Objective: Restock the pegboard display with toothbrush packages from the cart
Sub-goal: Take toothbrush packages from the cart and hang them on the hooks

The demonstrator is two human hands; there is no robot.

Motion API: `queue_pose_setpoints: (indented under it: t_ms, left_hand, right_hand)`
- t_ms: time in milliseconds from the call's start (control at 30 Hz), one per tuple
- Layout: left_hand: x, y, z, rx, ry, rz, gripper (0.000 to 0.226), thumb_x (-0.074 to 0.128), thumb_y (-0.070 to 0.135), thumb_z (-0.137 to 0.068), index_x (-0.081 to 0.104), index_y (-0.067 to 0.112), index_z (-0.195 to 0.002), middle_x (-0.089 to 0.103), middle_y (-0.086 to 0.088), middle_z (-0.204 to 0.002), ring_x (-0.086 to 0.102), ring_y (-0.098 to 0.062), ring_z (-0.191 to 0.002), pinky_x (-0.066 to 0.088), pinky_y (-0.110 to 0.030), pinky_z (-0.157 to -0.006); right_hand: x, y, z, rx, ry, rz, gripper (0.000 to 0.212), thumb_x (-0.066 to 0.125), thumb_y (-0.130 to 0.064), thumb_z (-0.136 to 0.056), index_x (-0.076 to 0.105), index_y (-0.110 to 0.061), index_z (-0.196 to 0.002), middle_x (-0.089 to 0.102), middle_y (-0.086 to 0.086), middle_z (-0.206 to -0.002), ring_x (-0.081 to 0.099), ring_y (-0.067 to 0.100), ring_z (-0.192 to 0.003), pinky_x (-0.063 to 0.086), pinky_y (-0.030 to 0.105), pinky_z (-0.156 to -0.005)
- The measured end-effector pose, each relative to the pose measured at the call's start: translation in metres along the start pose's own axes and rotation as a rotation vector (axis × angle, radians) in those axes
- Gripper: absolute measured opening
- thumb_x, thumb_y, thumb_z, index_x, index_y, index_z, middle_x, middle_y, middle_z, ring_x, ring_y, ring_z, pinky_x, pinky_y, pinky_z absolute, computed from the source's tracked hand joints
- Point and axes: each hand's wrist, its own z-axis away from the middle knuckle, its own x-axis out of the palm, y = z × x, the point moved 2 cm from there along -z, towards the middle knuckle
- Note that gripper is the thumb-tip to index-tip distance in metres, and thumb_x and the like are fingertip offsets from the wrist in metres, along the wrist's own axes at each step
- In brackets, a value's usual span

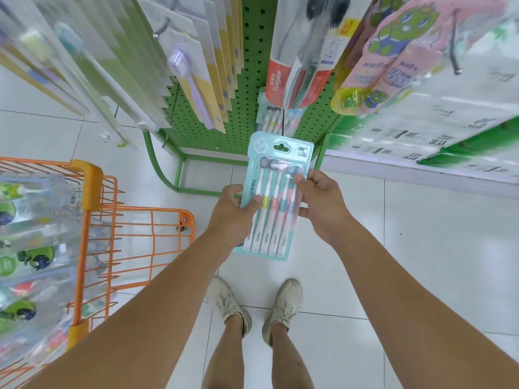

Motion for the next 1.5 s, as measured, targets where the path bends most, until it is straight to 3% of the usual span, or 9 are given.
queue_pose_setpoints:
  t_ms: [133, 300, 500, 633, 833, 967, 1200, 1367, 1500]
  left_hand:
    - [0.0, 0.004, 0.0, -0.059, -0.033, -0.034, 0.062, 0.057, 0.039, -0.099, 0.032, 0.021, -0.152, 0.055, -0.001, -0.14, 0.055, -0.013, -0.1, 0.041, -0.024, -0.081]
    - [-0.008, 0.001, 0.001, -0.049, -0.013, 0.015, 0.051, 0.056, 0.034, -0.101, 0.04, 0.02, -0.147, 0.056, 0.007, -0.113, 0.056, -0.009, -0.088, 0.042, -0.021, -0.067]
    - [-0.019, -0.005, 0.007, -0.04, -0.015, 0.083, 0.037, 0.059, 0.029, -0.099, 0.053, 0.022, -0.135, 0.06, 0.001, -0.123, 0.059, -0.004, -0.087, 0.052, -0.024, -0.083]
    - [-0.033, -0.002, 0.022, -0.058, 0.011, 0.16, 0.032, 0.061, 0.027, -0.098, 0.058, 0.021, -0.129, 0.063, 0.0, -0.12, 0.061, -0.01, -0.089, 0.053, -0.03, -0.087]
    - [-0.087, 0.008, 0.09, -0.044, 0.077, 0.426, 0.021, 0.056, 0.006, -0.1, 0.058, 0.006, -0.12, 0.066, -0.01, -0.094, 0.059, -0.015, -0.08, 0.05, -0.013, -0.065]
    - [-0.157, -0.019, 0.153, -0.008, 0.271, 0.481, 0.017, 0.057, -0.002, -0.096, 0.061, 0.005, -0.111, 0.065, -0.011, -0.088, 0.058, -0.013, -0.069, 0.045, -0.012, -0.053]
    - [-0.265, -0.106, 0.229, -0.145, 0.708, 0.473, 0.031, 0.075, 0.028, -0.082, 0.065, 0.019, -0.11, 0.065, -0.005, -0.101, 0.061, -0.023, -0.09, 0.048, -0.034, -0.079]
    - [-0.315, -0.171, 0.226, -0.49, 0.862, 0.157, 0.065, 0.069, 0.031, -0.087, 0.04, 0.024, -0.145, 0.037, -0.011, -0.151, 0.037, -0.039, -0.137, 0.039, -0.047, -0.106]
    - [-0.353, -0.213, 0.205, -0.42, 0.821, 0.124, 0.075, 0.069, 0.015, -0.086, 0.032, 0.025, -0.151, 0.021, -0.011, -0.16, 0.048, -0.037, -0.132, 0.047, -0.044, -0.101]
  right_hand:
    - [-0.01, 0.009, -0.024, 0.017, 0.029, 0.077, 0.016, 0.066, -0.027, -0.093, 0.068, -0.013, -0.101, 0.063, 0.025, -0.101, 0.062, 0.034, -0.09, 0.05, 0.068, -0.093]
    - [-0.011, 0.018, -0.064, 0.021, 0.06, 0.173, 0.019, 0.065, -0.038, -0.086, 0.066, -0.02, -0.092, 0.057, 0.007, -0.091, 0.052, 0.023, -0.084, 0.051, 0.066, -0.093]
    - [0.002, -0.022, -0.099, 0.086, 0.255, 0.369, 0.044, 0.054, -0.043, -0.101, 0.057, -0.01, -0.13, 0.048, -0.003, -0.078, 0.047, 0.016, -0.068, 0.046, 0.035, -0.075]
    - [0.007, -0.031, -0.09, 0.181, 0.264, 0.296, 0.056, 0.048, -0.042, -0.103, 0.048, -0.001, -0.142, 0.042, -0.003, -0.081, 0.052, 0.021, -0.09, 0.05, 0.042, -0.101]
    - [0.065, -0.013, 0.045, 0.363, 0.033, 0.171, 0.008, 0.061, -0.015, -0.1, 0.06, -0.007, -0.099, 0.06, 0.008, -0.083, 0.056, 0.021, -0.069, 0.052, 0.029, -0.064]
    - [0.151, -0.024, 0.132, 0.194, -0.354, 0.386, 0.004, 0.065, -0.014, -0.095, 0.068, -0.011, -0.094, 0.07, 0.006, -0.084, 0.064, 0.02, -0.076, 0.055, 0.031, -0.074]
    - [0.298, -0.065, 0.208, -0.351, -0.682, 0.775, 0.008, 0.071, -0.017, -0.091, 0.07, -0.015, -0.099, 0.066, -0.002, -0.093, 0.062, 0.014, -0.083, 0.053, 0.028, -0.076]
    - [0.358, -0.056, 0.171, -0.56, -0.58, 1.244, 0.043, 0.07, -0.02, -0.091, 0.06, -0.013, -0.133, 0.055, 0.007, -0.14, 0.052, 0.027, -0.129, 0.042, 0.037, -0.104]
    - [0.359, -0.025, 0.129, -0.395, -0.283, 1.472, 0.06, 0.054, -0.003, -0.09, 0.048, -0.026, -0.145, 0.044, 0.01, -0.151, 0.048, 0.037, -0.131, 0.047, 0.041, -0.096]
